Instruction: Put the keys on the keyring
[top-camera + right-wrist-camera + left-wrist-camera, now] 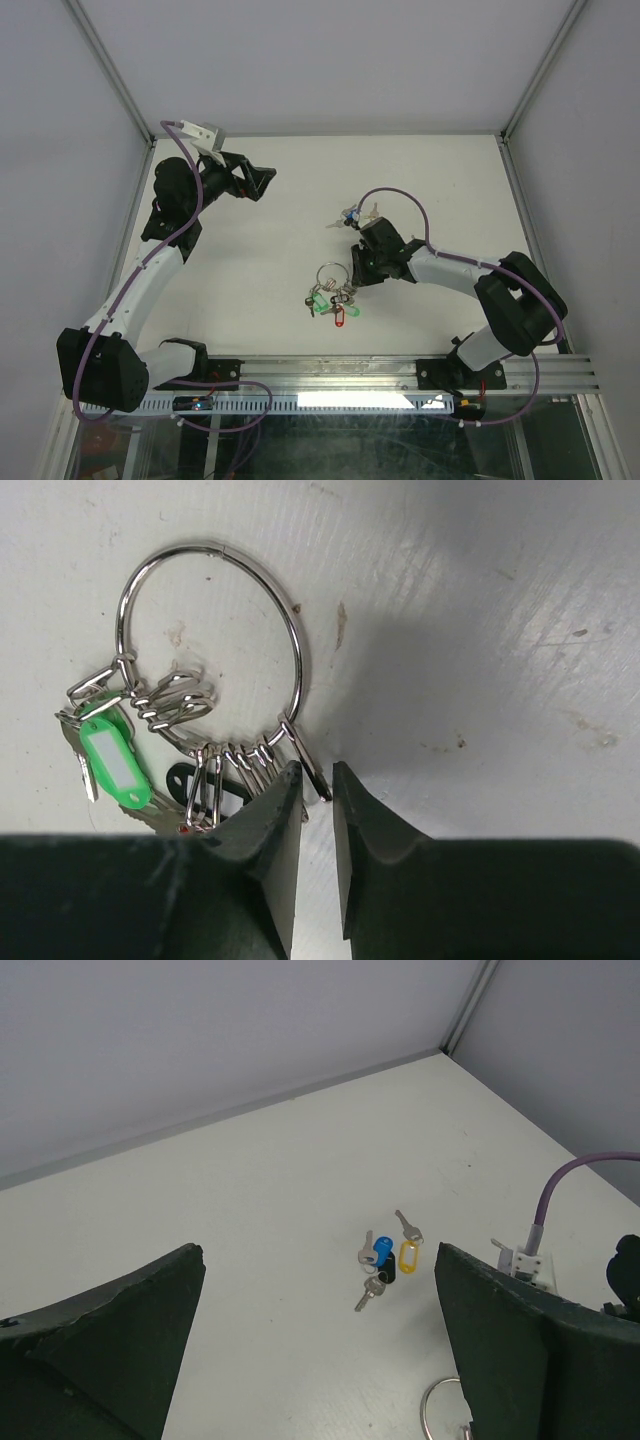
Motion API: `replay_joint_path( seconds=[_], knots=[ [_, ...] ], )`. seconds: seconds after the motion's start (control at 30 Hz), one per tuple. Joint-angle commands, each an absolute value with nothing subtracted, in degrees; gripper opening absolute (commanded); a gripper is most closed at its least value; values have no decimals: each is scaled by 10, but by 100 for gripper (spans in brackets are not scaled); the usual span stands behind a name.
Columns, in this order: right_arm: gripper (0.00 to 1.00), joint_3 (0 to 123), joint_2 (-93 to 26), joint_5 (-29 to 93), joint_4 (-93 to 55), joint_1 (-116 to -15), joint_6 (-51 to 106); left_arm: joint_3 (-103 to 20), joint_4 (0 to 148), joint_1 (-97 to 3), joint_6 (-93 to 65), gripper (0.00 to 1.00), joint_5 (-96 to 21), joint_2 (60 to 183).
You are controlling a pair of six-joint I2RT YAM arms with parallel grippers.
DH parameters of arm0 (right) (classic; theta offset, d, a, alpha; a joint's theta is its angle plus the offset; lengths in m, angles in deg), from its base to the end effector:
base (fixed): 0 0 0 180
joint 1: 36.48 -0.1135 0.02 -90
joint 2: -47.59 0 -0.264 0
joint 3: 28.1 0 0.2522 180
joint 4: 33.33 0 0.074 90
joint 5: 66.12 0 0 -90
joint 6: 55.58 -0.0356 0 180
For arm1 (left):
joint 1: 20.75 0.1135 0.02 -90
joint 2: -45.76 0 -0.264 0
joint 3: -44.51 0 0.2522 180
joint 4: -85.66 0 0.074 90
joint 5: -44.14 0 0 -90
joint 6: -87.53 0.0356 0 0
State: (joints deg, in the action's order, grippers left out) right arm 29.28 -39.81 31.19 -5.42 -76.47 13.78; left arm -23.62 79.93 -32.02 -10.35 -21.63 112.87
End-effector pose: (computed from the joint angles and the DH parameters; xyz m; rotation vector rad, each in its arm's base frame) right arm 0.2150 0.1863 0.1584 -0.4972 2.6248 0.5348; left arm 0.2674 -0.0682 0.3525 0.3746 1.6383 -0.6015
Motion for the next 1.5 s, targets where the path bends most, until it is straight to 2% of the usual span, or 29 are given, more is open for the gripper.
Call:
replay_joint_path(
  seconds=[0.0,0.4,0.7,0.87,1.03,1.2,1.47],
  knots=[
    [19,305,-394,321,-44,-764,146,-244,818,-321,-99,97,-203,1126],
    [0,316,-344,315,-20,-764,181,-251,802,-321,-95,99,-245,1125],
    [0,375,-257,264,114,-763,211,-233,876,-322,-150,99,-212,1120],
    [0,413,-213,264,192,-763,216,-199,993,-337,-270,99,-201,1102],
    [0,457,-171,277,267,-764,215,-144,1009,-400,-271,99,-251,1058],
    [0,491,-151,302,325,-763,229,-56,1000,-542,-201,99,-368,1004],
    [0,535,-147,315,385,-763,238,33,1064,-732,-48,85,-510,1020]
  ],
)
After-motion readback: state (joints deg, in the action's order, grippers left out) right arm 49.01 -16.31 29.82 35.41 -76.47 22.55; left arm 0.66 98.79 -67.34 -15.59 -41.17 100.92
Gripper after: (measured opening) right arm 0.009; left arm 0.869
